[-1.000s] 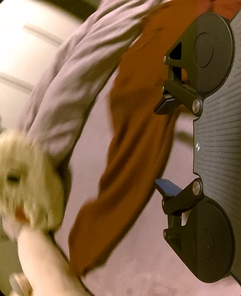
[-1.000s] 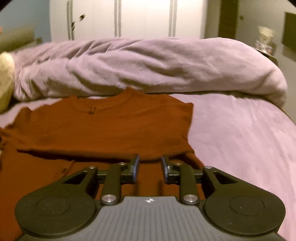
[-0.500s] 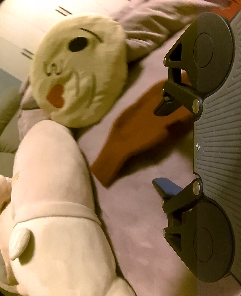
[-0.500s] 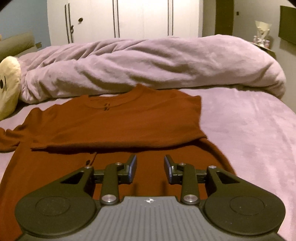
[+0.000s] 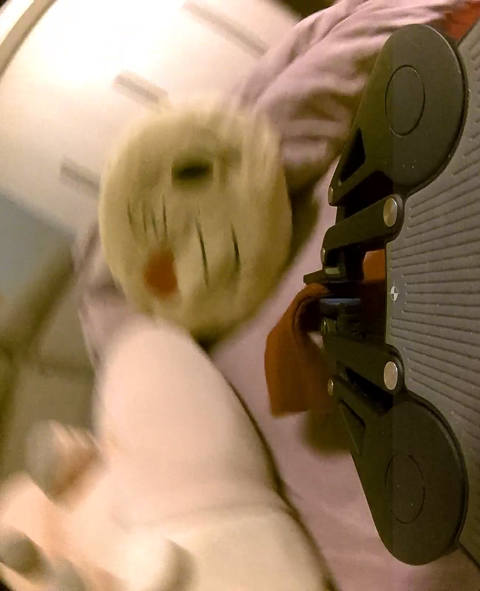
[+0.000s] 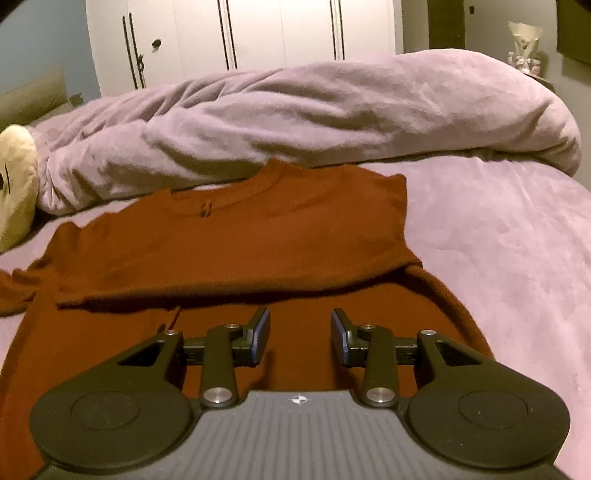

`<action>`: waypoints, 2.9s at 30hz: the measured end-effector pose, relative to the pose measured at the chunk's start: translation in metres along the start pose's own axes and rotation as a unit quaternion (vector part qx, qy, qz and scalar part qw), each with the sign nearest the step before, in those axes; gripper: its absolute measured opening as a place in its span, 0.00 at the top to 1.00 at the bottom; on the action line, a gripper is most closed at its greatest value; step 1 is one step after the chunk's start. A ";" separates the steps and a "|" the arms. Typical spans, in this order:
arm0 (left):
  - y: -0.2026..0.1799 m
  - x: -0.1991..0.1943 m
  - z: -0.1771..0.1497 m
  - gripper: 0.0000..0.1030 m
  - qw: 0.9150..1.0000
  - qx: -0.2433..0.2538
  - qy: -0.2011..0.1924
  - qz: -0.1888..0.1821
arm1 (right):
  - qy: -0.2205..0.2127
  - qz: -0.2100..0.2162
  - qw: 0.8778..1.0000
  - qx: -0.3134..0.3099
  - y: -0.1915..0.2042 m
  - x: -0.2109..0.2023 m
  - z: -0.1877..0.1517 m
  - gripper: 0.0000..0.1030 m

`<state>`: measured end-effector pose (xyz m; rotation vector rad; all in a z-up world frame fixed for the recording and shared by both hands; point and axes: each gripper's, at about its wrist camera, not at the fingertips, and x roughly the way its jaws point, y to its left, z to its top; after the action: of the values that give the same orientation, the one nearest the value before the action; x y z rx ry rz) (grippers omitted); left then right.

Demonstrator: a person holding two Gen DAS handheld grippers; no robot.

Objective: Fold small clothes

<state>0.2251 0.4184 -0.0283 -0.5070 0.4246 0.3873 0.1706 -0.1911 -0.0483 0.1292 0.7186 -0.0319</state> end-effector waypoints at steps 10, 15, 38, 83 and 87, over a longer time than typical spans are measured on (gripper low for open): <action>-0.217 -0.075 -0.063 0.91 0.970 0.192 0.026 -0.149 | -0.017 0.045 0.998 0.045 -0.024 -0.022 0.002 0.65; -0.261 -0.079 -0.134 0.43 0.955 0.226 0.098 -0.163 | -0.012 0.068 0.997 0.037 -0.029 -0.032 0.006 0.60; -0.123 -0.146 -0.191 0.30 0.981 0.109 0.159 0.004 | 0.165 0.253 0.916 0.264 0.091 0.146 0.039 0.83; -0.216 -0.050 -0.200 0.18 0.965 0.202 0.160 0.046 | -0.037 0.075 0.988 0.132 -0.080 0.073 0.083 0.95; -0.212 -0.047 -0.196 0.18 0.966 0.196 0.156 0.059 | -0.031 0.056 0.991 0.120 -0.088 0.080 0.077 0.95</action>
<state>0.2246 0.1304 -0.0808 -0.1534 0.8207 0.3269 0.2746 -0.2873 -0.0531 0.3980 0.6436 -0.0150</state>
